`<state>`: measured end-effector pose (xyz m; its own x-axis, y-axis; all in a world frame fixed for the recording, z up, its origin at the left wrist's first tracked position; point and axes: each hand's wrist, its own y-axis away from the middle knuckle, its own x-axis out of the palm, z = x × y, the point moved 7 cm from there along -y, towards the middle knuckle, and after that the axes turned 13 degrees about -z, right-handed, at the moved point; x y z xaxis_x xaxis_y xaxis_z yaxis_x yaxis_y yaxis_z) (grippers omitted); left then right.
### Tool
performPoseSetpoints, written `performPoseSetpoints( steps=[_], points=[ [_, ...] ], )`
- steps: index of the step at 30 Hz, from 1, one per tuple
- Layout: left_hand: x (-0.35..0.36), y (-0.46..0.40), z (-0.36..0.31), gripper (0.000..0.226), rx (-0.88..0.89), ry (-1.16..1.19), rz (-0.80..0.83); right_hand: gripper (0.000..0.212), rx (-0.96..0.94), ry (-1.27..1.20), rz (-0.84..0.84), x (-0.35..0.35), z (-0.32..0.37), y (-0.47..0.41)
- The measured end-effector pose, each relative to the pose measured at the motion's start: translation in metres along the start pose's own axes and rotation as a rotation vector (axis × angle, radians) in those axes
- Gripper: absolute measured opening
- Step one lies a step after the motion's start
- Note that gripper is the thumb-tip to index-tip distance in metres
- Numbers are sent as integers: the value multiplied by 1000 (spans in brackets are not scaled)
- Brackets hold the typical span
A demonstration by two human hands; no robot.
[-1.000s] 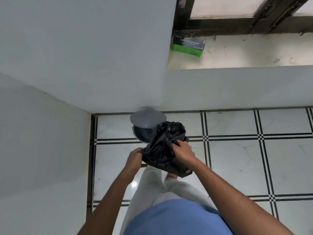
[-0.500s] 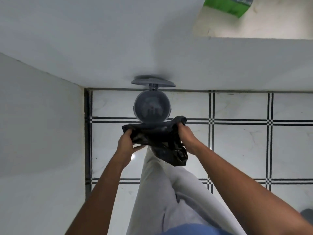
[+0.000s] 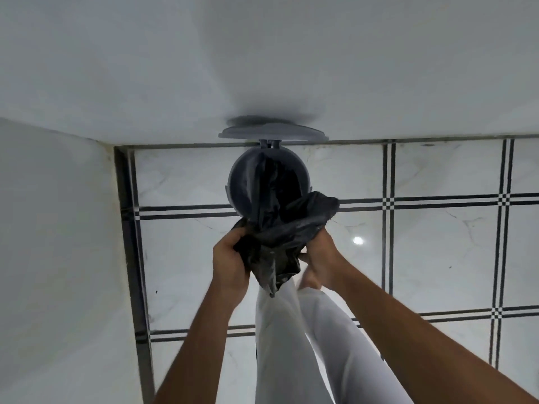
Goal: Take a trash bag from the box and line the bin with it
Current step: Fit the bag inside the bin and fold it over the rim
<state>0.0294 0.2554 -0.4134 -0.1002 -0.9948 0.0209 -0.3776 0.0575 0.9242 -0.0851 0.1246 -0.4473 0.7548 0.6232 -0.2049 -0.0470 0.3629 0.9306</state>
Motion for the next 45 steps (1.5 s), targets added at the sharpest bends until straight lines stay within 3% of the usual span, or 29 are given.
performPoseSetpoints(
  steps=[4,6,11,16,23,29,34,36,38,43,45],
  points=[
    [2,-57,27,46,-33,34,-38,31,-37,17,-15,13,-14,-52],
    [4,-81,37,44,-62,61,-61,42,-43,14,-3,25,-14,-77],
    [8,-129,44,46,-83,119,-97,47,107,-67,-33,66,-17,-140],
    [-25,-167,36,45,4,146,-221,62,226,-185,108,135,-26,-160],
    [-39,-190,26,32,69,-81,-270,62,289,-209,222,175,-41,-179],
    [19,-231,35,29,47,-273,-115,74,108,-206,-25,114,-30,-242],
    [49,-291,45,57,27,-339,-89,78,54,-135,-221,64,-19,-280],
    [55,-308,45,47,52,-387,-94,83,62,-97,-232,61,-16,-282],
    [61,-315,42,36,85,-460,-101,80,49,-67,-235,63,-15,-280],
    [53,-336,30,51,102,-697,-225,61,-61,-8,-293,55,-14,-285],
    [46,-334,18,40,123,-687,-244,56,-132,39,-332,48,-7,-281]
  ],
)
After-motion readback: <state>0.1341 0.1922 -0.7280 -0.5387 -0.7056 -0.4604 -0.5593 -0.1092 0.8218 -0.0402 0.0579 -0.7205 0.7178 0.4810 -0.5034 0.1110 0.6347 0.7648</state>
